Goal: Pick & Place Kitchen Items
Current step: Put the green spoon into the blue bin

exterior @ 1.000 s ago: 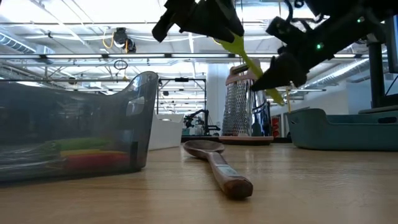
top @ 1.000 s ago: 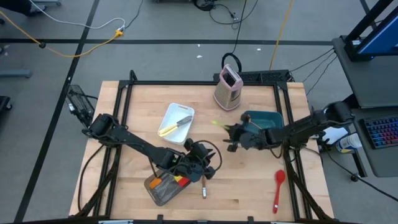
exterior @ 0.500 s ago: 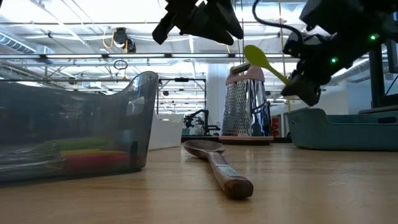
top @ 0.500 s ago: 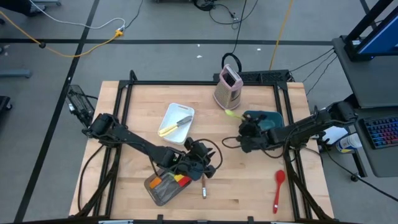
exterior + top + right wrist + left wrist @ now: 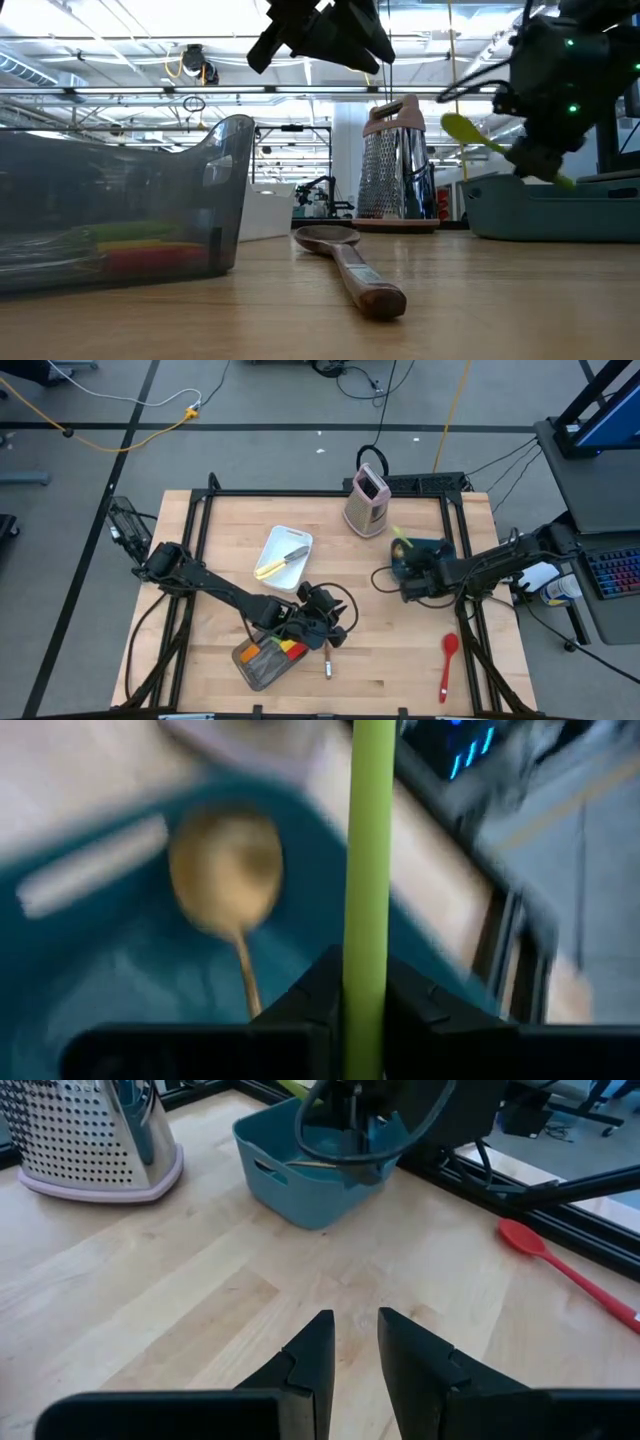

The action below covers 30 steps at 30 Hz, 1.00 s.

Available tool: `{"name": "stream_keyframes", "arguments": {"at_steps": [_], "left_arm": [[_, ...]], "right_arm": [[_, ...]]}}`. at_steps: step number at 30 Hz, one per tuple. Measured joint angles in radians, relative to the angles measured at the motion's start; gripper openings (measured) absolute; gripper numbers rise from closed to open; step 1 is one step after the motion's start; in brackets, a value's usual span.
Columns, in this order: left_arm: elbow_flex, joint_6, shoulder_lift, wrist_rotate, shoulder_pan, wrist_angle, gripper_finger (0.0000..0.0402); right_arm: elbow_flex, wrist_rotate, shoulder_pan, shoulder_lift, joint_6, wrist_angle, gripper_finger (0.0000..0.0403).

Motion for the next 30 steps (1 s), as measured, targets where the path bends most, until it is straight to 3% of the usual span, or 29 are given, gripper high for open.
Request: {"name": "stream_keyframes", "arguments": {"at_steps": [3,5,8,14,17,26,30], "left_arm": [[0.0,0.0,0.0,0.002,0.0,0.0,0.0085],[0.0,0.0,0.0,0.002,0.0,0.0,0.0085],[0.0,0.001,0.0,0.002,0.0,0.001,0.0085],[0.0,0.002,0.0,0.002,0.0,0.002,0.0085],[0.0,0.005,0.0,0.002,0.0,0.002,0.0085],[0.0,0.006,0.0,0.002,0.003,0.003,0.0085],[0.0,0.006,0.0,0.002,0.004,0.003,0.0085]], "right_arm": [[0.0,-0.084,0.001,-0.002,0.114,-0.09,0.0032],[-0.003,-0.087,0.001,-0.002,0.151,-0.117,0.0025],[-0.028,-0.096,0.001,-0.001,0.154,-0.108,0.0025],[-0.098,-0.246,0.001,-0.002,0.144,-0.063,0.0047],[-0.134,-0.259,0.001,-0.001,0.104,-0.051,0.0056],[-0.174,-0.265,0.002,-0.001,0.073,-0.005,0.0032],[-0.174,-0.258,0.002,-0.001,0.074,0.02,0.0051]]}}
